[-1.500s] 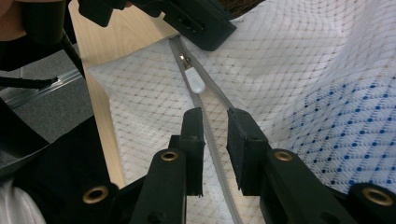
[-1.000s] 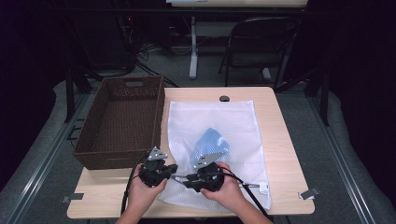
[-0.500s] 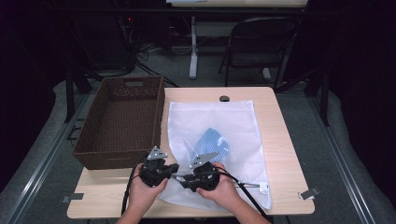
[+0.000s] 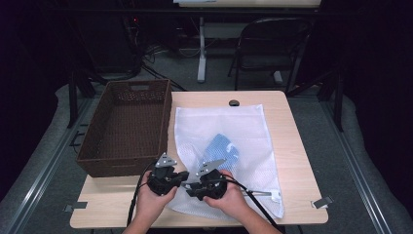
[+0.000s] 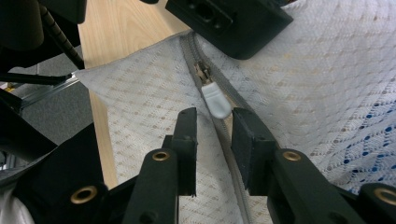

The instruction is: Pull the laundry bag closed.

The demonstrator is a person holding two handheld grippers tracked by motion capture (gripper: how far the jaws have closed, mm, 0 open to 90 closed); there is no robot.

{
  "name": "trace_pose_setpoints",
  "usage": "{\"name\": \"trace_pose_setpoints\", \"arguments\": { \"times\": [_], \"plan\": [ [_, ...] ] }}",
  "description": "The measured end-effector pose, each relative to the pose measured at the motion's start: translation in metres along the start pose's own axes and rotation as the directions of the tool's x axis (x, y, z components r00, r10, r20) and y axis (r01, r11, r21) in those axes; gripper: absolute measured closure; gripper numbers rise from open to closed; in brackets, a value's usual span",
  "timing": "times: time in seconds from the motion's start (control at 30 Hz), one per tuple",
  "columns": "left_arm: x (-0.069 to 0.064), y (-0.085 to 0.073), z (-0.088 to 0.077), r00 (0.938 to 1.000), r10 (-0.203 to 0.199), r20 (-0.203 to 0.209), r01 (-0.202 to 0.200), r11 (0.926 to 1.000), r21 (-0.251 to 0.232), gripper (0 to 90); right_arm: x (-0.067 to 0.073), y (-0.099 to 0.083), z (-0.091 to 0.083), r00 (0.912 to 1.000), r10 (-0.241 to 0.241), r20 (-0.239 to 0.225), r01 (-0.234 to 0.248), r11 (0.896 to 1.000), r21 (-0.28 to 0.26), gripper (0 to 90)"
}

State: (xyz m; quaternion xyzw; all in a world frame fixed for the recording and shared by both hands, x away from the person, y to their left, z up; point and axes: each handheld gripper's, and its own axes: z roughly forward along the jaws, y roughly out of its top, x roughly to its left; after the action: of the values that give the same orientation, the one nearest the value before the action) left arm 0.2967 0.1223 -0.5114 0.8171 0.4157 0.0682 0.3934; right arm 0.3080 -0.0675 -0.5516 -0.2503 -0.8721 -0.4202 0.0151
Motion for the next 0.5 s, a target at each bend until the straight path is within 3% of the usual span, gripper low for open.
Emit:
{"name": "trace_pose_setpoints", "arguments": {
  "times": [0.23,0.5],
  "plan": [
    [0.0001,-0.0003,0.0011,1.0,0.006,-0.001,-0.006,1.0,0.002,90.0,0.0016,0.0004,0.001,0.9999,-0.005,0.012,0.005,1.0,0.0,79.5],
    [0.0011,-0.001,0.0015,1.0,0.001,-0.001,-0.001,1.0,0.0,90.0,0.0017,0.0001,-0.0003,0.9999,-0.008,0.012,0.008,1.0,-0.002,80.9]
  ]
}}
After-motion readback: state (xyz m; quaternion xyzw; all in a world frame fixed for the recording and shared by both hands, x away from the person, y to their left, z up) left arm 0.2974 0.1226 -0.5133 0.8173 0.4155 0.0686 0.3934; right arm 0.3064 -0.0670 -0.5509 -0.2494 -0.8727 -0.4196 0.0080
